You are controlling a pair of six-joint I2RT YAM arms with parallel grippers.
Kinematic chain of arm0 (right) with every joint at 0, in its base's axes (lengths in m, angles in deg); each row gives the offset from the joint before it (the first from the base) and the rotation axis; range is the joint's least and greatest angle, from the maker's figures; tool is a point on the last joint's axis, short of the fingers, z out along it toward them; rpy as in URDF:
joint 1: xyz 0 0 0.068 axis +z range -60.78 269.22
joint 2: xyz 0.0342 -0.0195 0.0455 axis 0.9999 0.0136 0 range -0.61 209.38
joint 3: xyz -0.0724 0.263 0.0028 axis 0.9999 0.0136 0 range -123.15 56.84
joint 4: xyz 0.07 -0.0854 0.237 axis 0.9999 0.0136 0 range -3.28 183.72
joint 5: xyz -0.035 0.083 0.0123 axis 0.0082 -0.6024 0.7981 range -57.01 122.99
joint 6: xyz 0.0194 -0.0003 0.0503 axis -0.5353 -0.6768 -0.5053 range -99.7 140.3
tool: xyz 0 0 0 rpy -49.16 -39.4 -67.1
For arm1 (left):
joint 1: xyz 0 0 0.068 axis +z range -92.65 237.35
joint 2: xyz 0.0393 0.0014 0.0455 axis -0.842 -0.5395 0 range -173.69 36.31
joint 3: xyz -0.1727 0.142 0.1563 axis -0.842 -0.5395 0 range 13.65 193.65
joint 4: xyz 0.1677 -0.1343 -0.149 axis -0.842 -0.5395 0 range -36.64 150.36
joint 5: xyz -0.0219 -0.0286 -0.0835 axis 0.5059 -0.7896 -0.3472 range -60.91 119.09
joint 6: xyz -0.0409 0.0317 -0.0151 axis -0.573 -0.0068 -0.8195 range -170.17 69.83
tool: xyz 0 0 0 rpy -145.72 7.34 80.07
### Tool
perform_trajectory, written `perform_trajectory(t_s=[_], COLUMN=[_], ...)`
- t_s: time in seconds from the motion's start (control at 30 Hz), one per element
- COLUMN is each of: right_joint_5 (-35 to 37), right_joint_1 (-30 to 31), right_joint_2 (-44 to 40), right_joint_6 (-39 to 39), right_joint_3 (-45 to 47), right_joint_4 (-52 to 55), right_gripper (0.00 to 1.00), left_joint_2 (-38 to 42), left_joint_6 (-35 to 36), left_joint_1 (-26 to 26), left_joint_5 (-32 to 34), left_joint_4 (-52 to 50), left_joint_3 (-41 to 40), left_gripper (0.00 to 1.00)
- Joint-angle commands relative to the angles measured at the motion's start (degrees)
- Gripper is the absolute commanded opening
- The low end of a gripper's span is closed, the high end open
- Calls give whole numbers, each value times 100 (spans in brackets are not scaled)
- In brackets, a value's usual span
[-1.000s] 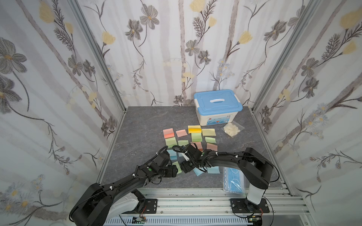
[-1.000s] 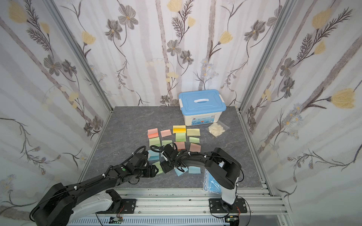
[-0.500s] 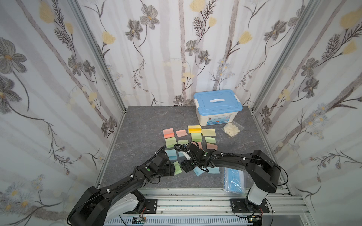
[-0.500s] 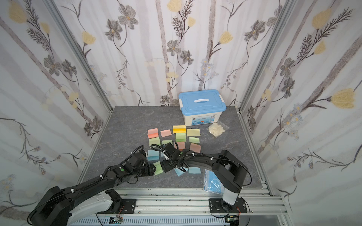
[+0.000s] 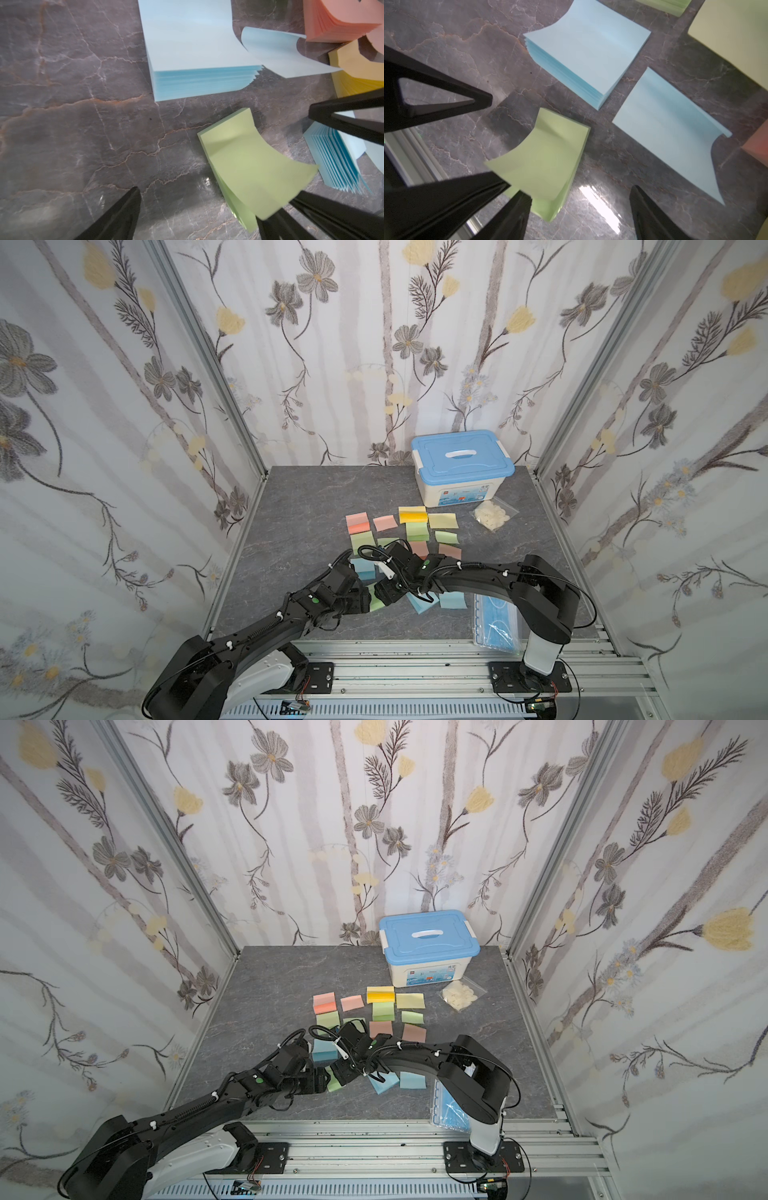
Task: Tear off pages from different memo pads
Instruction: Pick up the memo pad from the center of the board.
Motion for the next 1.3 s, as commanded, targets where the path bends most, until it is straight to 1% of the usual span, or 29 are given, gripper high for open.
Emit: perform_trajectory(t_s=[0.0, 0.13, 0.3, 0.4, 0.5, 0.63, 0.77, 0.8, 0.83, 0.9, 0.93, 0.97, 1.0, 1.03, 1.1, 1.13, 1.17, 1.27], right_joint_5=[24, -30, -211, -301, -377, -539, -582, -582, -559, -553, -587, -624, -655, -672, -679, -705, -797, -1438], right_joint_1=[13, 11, 9, 14, 23, 46, 133, 149, 145, 154, 162, 163, 168, 163, 156, 143, 126, -61], right_joint_2=[219, 373, 541, 713, 901, 967, 943, 960, 971, 1021, 1034, 1059, 1082, 1095, 1107, 1079, 1004, 624], right_joint_6=[242, 743, 1698, 2252, 2794, 3296, 3706, 3785, 3820, 3885, 3927, 3960, 3983, 4004, 4014, 4007, 3962, 3742], right_joint_3=[-239, -491, -904, -1140, -1310, -1461, -1536, -1565, -1590, -1638, -1651, -1675, -1699, -1719, -1755, -1769, -1757, -1679], right_joint_4=[195, 360, 819, 1109, 1254, 1373, 1504, 1543, 1570, 1605, 1611, 1624, 1631, 1650, 1679, 1691, 1697, 1689], right_gripper=[76, 75, 74, 73, 71, 65, 52, 45, 42, 40, 35, 29, 20, 12, 3, 0, 0, 0], left_joint_2=[111, 572, 1822, 2599, 3224, 3714, 3766, 3758, 3755, 3763, 3758, 3756, 3762, 3760, 3770, 3777, 3780, 3737], left_joint_6=[-41, -202, -457, -613, -741, -830, -859, -867, -881, -885, -885, -888, -885, -889, -870, -829, -766, -617], left_joint_1=[16, 11, 49, 110, 146, 156, 150, 156, 153, 155, 151, 156, 153, 154, 153, 156, 157, 156], left_joint_5=[168, 526, 1431, 1785, 1916, 1982, 1978, 1961, 1958, 1950, 1937, 1941, 1936, 1934, 1881, 1809, 1691, 1289], left_joint_4=[-114, -537, -1541, -1989, -2235, -2381, -2422, -2398, -2382, -2345, -2334, -2323, -2322, -2318, -2304, -2248, -2160, -1859], left_joint_3=[20, 49, 107, 87, 42, -63, -156, -172, -187, -203, -204, -213, -219, -220, -238, -256, -297, -411], left_gripper=[87, 88, 89, 90, 91, 92, 92, 92, 92, 92, 92, 92, 92, 92, 92, 92, 93, 95])
